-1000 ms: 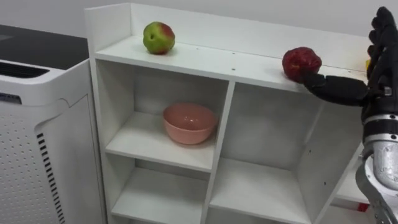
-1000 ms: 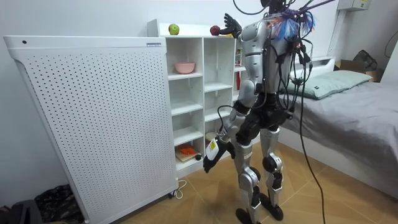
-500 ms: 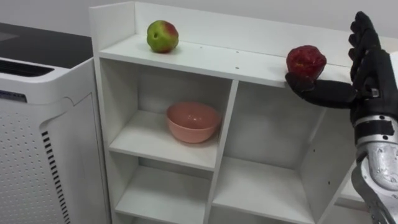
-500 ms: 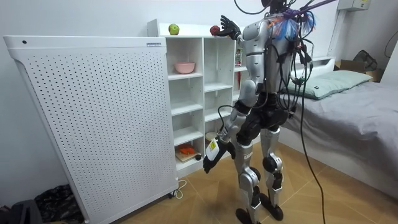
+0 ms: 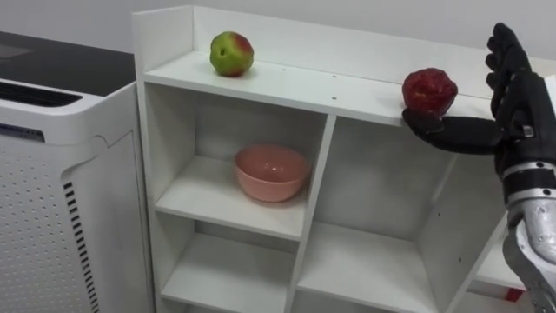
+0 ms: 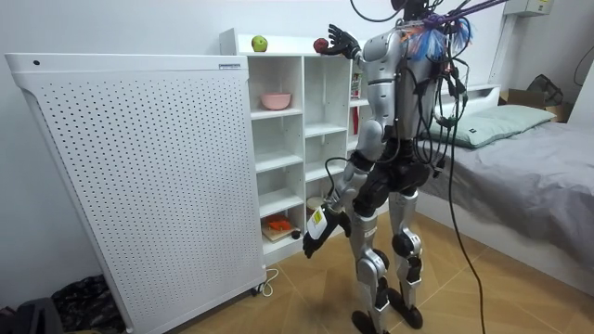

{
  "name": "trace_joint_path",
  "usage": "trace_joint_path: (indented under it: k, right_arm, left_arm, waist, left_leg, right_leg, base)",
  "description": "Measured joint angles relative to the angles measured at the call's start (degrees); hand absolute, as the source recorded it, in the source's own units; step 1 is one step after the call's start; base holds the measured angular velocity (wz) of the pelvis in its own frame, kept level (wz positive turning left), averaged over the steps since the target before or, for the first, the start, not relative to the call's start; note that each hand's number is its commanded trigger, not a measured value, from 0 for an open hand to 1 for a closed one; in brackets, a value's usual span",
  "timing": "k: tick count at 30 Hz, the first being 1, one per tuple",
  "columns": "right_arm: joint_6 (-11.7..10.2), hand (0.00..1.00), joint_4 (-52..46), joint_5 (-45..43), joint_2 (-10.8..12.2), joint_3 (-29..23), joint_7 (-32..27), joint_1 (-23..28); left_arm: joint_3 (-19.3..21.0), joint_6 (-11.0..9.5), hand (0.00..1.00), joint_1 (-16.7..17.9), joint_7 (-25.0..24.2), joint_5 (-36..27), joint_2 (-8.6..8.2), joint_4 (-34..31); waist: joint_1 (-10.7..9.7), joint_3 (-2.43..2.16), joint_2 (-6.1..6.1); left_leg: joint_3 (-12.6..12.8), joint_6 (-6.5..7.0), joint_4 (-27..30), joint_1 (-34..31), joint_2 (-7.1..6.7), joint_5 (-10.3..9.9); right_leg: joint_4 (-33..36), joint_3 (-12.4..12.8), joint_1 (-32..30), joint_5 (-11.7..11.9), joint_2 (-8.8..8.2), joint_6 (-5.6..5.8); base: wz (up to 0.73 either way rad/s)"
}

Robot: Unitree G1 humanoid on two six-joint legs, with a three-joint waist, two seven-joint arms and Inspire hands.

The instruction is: Arrange fruit in the closet

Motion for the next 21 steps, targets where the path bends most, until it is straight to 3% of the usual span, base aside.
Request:
trace_joint_path:
  k: [8,15,21]
  right_arm:
    - [1.33,0.0,8.49,3.61,-1.93,0.91,4.04,-6.19]
    - [2.46,0.0,10.98,4.55,-3.6,1.23,7.33,-6.81]
    - [3.13,0.0,12.41,4.72,-3.8,1.47,9.24,-7.83]
  left_arm:
    - [0.45,1.37,0.0,0.86,-2.57,0.42,0.9,-2.09]
    - [0.45,3.45,0.0,1.12,-3.55,0.44,1.23,-2.09]
    - [0.43,4.41,0.0,1.05,-3.55,0.43,1.25,-2.12]
  waist:
    - [-0.38,0.22,-0.81]
    - [-0.31,-0.22,-1.59]
    - [-0.37,-0.09,-1.57]
  left_leg:
    - [0.05,-0.01,0.46,-0.24,-0.02,0.01]
    - [0.03,-0.01,0.69,-0.33,-0.06,0.01]
    - [0.03,-0.01,0.89,-0.34,-0.06,0.01]
  right_leg:
    - [0.03,-1.14,0.01,0.0,-0.24,0.0]
    - [0.04,-1.38,0.01,0.01,-0.35,-0.01]
    - [0.04,-1.37,0.08,0.01,-0.37,-0.01]
  base:
    - [0.0]
    - [0.0]
    - [0.0]
